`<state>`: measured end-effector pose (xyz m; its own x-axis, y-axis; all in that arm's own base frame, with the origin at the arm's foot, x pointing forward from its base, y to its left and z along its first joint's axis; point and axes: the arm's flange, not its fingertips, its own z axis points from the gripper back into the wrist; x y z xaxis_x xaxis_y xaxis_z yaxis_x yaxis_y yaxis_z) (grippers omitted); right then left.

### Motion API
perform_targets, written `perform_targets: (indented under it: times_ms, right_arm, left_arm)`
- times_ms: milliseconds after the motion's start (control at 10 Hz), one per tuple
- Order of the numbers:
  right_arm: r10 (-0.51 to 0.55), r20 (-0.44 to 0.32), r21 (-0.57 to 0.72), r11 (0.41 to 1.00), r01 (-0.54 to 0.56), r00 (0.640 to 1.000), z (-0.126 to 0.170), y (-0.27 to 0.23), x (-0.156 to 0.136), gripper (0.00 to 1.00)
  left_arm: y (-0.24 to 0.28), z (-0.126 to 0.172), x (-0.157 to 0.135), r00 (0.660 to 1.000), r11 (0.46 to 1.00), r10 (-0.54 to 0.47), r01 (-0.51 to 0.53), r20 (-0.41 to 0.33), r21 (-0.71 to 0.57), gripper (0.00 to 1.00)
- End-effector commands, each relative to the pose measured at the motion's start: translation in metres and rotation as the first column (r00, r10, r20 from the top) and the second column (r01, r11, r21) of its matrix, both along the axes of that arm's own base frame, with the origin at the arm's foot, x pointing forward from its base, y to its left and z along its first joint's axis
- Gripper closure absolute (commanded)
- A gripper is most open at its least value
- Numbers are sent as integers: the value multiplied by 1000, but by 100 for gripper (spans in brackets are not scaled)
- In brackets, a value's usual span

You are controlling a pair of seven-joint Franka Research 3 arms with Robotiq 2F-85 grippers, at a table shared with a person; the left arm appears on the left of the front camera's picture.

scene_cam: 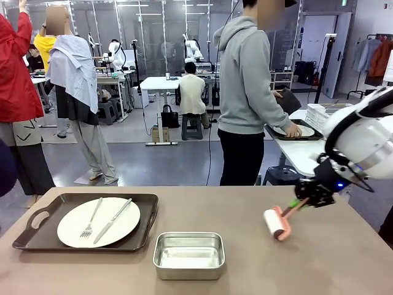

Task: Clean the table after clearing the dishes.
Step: When the left (or right) Handle tray is removed, use the left hand (or right hand) to clean the left (or right) side of the table with the Lint Roller.

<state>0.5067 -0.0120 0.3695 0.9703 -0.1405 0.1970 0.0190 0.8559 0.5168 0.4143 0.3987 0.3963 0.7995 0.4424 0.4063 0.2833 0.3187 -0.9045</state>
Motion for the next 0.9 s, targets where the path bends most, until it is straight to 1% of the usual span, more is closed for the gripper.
perform_targets:
  times_ms: [0, 200, 300, 500, 600, 700, 800]
  right_arm:
    - [-34, 38, -219, 975, 41, 999, -32, -37, -4, 79]
    - [-115, 63, -362, 923, 130, 991, -24, -65, -2, 79]
    - [-128, 64, -390, 910, 143, 990, -17, -74, -2, 79]
    - [-151, 61, -542, 825, 160, 987, -6, -88, -3, 79]
    - [-154, 65, -563, 810, 163, 986, 3, -90, -4, 79]
    - [-135, 78, -544, 824, 156, 988, 16, -88, -7, 79]
    - [-98, 107, -496, 857, 139, 989, 36, -84, -15, 79]
  left_arm:
    - [2, 2, -3, 1000, 1000, 2, -2, -2, 9, 0]
    - [2, 2, -3, 1000, 1000, 2, -2, -2, 9, 0]
    - [2, 2, -3, 1000, 1000, 2, -2, -2, 9, 0]
    - [2, 2, -3, 1000, 1000, 2, -2, -2, 9, 0]
    - [2, 2, -3, 1000, 1000, 2, -2, -2, 9, 0]
    - [2, 2, -3, 1000, 1000, 2, -2, -2, 9, 0]
    - [2, 2, -3, 1000, 1000, 2, -2, -2, 9, 0]
